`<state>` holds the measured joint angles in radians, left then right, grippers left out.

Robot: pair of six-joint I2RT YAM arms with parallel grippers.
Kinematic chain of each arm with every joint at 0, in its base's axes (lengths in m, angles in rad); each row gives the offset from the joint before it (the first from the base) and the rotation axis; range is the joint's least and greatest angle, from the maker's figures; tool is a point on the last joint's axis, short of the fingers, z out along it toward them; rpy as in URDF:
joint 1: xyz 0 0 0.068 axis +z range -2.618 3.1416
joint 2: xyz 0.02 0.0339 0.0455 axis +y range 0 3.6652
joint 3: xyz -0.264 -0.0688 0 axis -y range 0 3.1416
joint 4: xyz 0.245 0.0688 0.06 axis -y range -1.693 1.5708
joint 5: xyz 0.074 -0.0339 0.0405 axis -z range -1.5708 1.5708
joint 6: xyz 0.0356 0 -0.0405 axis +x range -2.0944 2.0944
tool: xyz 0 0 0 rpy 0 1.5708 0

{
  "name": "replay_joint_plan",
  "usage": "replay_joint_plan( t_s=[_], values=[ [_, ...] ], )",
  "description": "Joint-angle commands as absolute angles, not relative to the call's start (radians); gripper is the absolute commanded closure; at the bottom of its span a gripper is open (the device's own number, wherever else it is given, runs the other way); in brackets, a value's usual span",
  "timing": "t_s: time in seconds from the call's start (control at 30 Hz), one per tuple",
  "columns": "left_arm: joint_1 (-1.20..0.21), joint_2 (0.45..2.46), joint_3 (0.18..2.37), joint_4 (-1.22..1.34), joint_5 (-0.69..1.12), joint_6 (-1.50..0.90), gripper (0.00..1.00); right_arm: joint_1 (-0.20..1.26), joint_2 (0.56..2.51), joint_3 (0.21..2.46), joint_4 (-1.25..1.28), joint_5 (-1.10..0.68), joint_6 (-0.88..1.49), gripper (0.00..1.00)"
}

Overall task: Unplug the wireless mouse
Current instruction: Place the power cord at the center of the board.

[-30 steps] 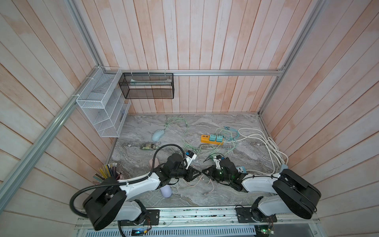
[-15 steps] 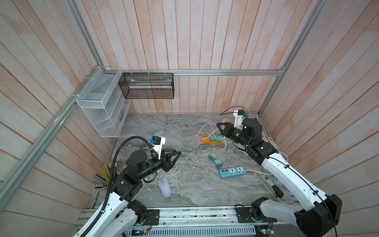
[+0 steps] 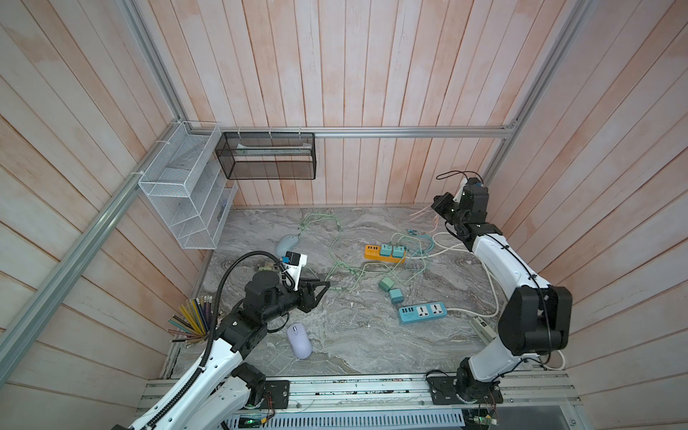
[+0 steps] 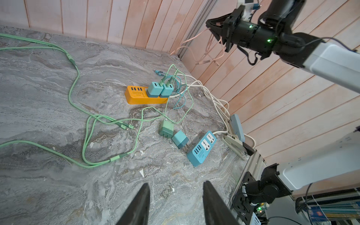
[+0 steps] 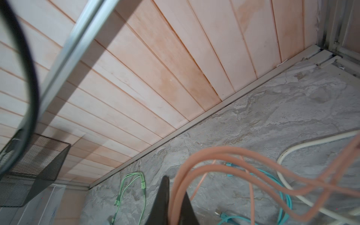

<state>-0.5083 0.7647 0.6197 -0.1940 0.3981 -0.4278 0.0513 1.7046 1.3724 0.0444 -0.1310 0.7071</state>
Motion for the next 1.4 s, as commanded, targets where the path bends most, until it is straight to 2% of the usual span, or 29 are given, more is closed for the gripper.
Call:
replay_joint_plan(
  t_s=[0.0, 0.33, 0.57, 0.67, 0.73, 0.77, 0.8, 0.9, 0.93, 1.07, 1.23, 1.37],
  values=[
    [-0.499, 0.765, 0.589, -0.147, 0.427, -0.426, 0.54, 0.050, 1.803, 1.432, 0.114, -0.115, 0.702, 1.00],
    [-0.477, 0.773, 0.567, -0.129, 0.457, -0.432, 0.54, 0.048, 2.147, 1.696, 0.065, -0.206, 0.651, 1.00],
    [-0.469, 0.770, 0.566, -0.139, 0.459, -0.431, 0.54, 0.052, 2.288, 1.847, -0.043, -0.234, 0.637, 1.00],
    [-0.465, 0.771, 0.567, -0.139, 0.459, -0.430, 0.53, 0.054, 2.300, 1.840, -0.064, -0.251, 0.624, 1.00],
    [-0.462, 0.774, 0.570, -0.138, 0.459, -0.430, 0.53, 0.056, 2.274, 1.797, -0.049, -0.246, 0.615, 0.98],
    [-0.460, 0.774, 0.571, -0.141, 0.460, -0.430, 0.53, 0.057, 2.249, 1.758, -0.031, -0.238, 0.615, 0.94],
    [-0.458, 0.774, 0.571, -0.141, 0.460, -0.431, 0.53, 0.058, 2.221, 1.714, -0.011, -0.226, 0.615, 0.84],
    [-0.453, 0.774, 0.572, -0.144, 0.462, -0.435, 0.43, 0.057, 2.125, 1.587, 0.033, -0.158, 0.605, 0.44],
    [-0.453, 0.774, 0.571, -0.144, 0.463, -0.437, 0.40, 0.057, 2.088, 1.552, 0.040, -0.129, 0.599, 0.38],
    [-0.450, 0.777, 0.575, -0.145, 0.465, -0.437, 0.37, 0.055, 1.976, 1.511, -0.044, -0.036, 0.548, 0.37],
    [-0.449, 0.782, 0.552, -0.123, 0.454, -0.462, 0.37, 0.072, 1.712, 1.313, -0.018, 0.002, 0.552, 0.43],
    [-0.445, 0.811, 0.520, -0.105, 0.418, -0.499, 0.37, 0.202, 1.508, 1.204, -0.026, 0.068, 0.438, 0.44]
  ],
)
